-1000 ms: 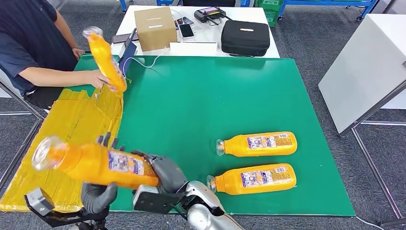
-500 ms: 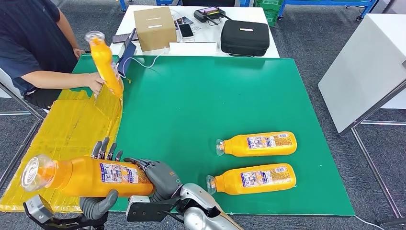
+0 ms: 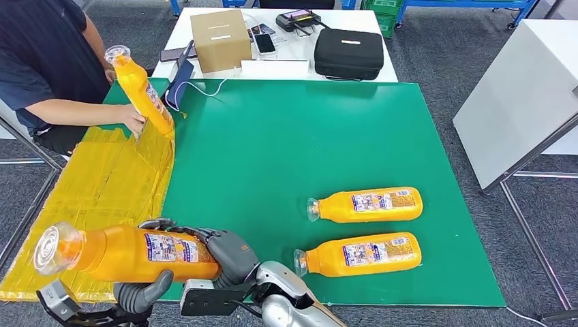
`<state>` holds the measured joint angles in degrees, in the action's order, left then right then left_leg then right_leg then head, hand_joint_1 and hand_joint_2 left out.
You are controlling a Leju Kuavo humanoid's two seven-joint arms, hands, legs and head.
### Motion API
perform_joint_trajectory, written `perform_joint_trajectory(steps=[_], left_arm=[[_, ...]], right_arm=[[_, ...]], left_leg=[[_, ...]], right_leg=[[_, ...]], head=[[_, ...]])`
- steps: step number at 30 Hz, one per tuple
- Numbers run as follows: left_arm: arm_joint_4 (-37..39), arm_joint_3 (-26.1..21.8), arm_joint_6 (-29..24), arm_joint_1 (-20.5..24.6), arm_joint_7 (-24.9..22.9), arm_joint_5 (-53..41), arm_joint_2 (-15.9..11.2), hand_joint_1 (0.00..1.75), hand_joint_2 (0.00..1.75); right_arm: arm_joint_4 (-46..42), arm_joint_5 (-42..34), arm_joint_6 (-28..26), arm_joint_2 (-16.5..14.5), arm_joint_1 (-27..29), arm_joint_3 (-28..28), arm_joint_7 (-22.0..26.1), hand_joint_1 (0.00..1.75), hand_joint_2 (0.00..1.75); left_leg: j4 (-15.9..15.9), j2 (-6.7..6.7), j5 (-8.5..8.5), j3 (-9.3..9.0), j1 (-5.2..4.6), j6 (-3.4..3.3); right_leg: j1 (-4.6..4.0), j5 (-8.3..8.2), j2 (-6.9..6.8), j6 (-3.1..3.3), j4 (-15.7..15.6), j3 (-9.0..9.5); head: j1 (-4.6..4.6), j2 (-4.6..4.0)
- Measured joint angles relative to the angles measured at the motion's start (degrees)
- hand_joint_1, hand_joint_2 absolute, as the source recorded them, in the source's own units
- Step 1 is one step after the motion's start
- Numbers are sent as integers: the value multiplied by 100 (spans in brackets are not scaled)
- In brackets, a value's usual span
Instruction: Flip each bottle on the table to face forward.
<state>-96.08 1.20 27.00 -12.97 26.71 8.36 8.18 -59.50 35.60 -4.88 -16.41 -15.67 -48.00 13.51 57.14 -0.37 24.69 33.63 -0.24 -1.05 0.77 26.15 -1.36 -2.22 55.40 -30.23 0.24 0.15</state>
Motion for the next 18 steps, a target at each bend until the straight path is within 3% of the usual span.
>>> perform_joint_trajectory(steps=[1, 4, 5, 10, 14, 18], left_arm=[[-12, -10, -1, 2, 3, -14, 1, 175, 175], [-53, -38, -27, 12, 23, -120, 7, 175, 175], [-70, -41, -59, 18, 37, -190, 8, 175, 175], [-161, -49, -196, 32, 76, -456, 26, 175, 175], [-198, -59, -376, 34, 129, -692, 31, 175, 175], [-311, -253, -1590, 94, 322, -2238, 1, 175, 175]], right_arm=[[1, 0, -8, 0, 1, 0, 0, 158, 175], [1, 12, -51, -2, 8, 5, -6, 31, 175], [1, 33, -79, -2, 16, 9, -22, 0, 175], [1, 176, -195, 1, 51, 20, -104, 0, 175], [-9, 265, -248, 10, 69, 24, -154, 0, 0], [-401, 509, -337, 154, 311, 86, -249, 0, 0]], left_leg=[[0, 0, 0, 0, 0, 0], [0, 0, 0, 0, 0, 0], [0, 0, 0, 0, 0, 0], [0, 3, 0, 0, 0, 0], [0, 3, 0, 0, 0, 0], [0, -1, 0, 1, 0, 0]], right_leg=[[0, 0, 0, 0, 0, 0], [0, 0, 0, 0, 0, 0], [0, 0, 0, 0, 0, 0], [0, 0, 1, 0, 0, 0], [0, 0, 1, 0, 0, 0], [0, 0, 0, 0, 0, 0]], head=[[0, 0], [1, 0], [1, 0], [1, 0], [1, 0], [1, 0]])
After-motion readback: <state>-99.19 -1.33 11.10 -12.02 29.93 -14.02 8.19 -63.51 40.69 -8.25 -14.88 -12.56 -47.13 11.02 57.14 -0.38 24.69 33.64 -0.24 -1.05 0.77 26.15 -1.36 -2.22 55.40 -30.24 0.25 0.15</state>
